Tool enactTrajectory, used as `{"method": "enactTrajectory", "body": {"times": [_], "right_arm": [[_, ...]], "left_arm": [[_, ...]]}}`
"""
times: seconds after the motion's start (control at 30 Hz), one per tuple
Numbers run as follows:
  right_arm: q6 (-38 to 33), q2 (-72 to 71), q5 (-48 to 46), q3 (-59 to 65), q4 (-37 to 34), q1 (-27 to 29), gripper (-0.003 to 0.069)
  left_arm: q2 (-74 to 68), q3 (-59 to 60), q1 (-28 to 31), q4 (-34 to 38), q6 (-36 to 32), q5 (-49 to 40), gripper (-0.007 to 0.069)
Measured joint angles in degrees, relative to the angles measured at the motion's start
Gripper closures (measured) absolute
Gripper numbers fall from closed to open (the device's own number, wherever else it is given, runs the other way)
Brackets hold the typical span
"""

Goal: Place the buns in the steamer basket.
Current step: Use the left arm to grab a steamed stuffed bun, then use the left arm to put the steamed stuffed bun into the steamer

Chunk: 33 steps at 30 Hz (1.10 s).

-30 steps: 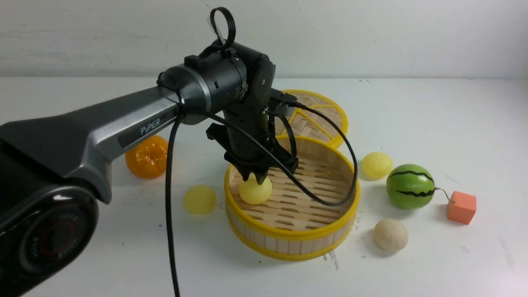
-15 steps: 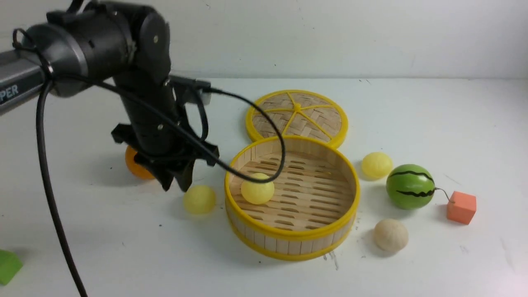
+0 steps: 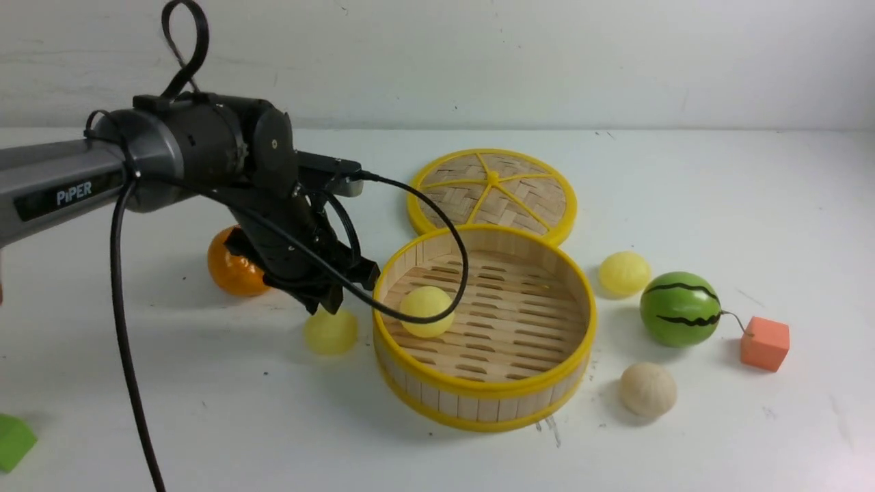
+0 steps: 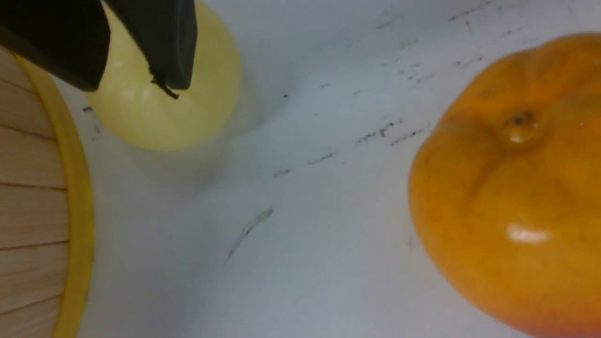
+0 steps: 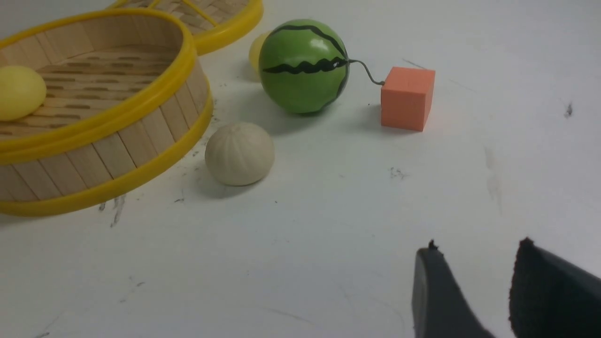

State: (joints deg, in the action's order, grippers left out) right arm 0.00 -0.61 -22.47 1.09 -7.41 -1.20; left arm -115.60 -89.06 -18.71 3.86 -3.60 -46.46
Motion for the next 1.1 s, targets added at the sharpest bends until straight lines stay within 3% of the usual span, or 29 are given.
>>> {"method": "enactTrajectory", "body": {"times": [0.17, 0.47, 0.57, 0.7, 0.9, 1.1], "right_arm": [[0.0, 0.0, 0.0, 0.0, 0.0, 0.0, 0.042], [0.0, 0.0, 0.0, 0.0, 0.0, 0.0, 0.042], [0.0, 0.0, 0.0, 0.0, 0.0, 0.0, 0.042], [0.0, 0.0, 0.0, 0.0, 0.0, 0.0, 0.042], [0.0, 0.0, 0.0, 0.0, 0.0, 0.0, 0.042], [0.0, 0.0, 0.0, 0.0, 0.0, 0.0, 0.042]], "left_arm": [[-1.17, 0.0, 0.0, -0.18, -0.05, 1.23, 0.0386], [-2.71, 0.0, 0.0, -0.22, -0.05, 1.91, 0.0392], [-2.81, 0.0, 0.0, -0.16, -0.05, 1.62, 0.0452], [-2.6, 0.0, 0.0, 0.04, -0.05, -0.17, 0.0617], [2.67, 0.21, 0.0, 0.42, 0.43, -4.1, 0.0638], [12.28, -0.07, -1.96, 8.76, -3.04, -4.73, 0.0638]]}}
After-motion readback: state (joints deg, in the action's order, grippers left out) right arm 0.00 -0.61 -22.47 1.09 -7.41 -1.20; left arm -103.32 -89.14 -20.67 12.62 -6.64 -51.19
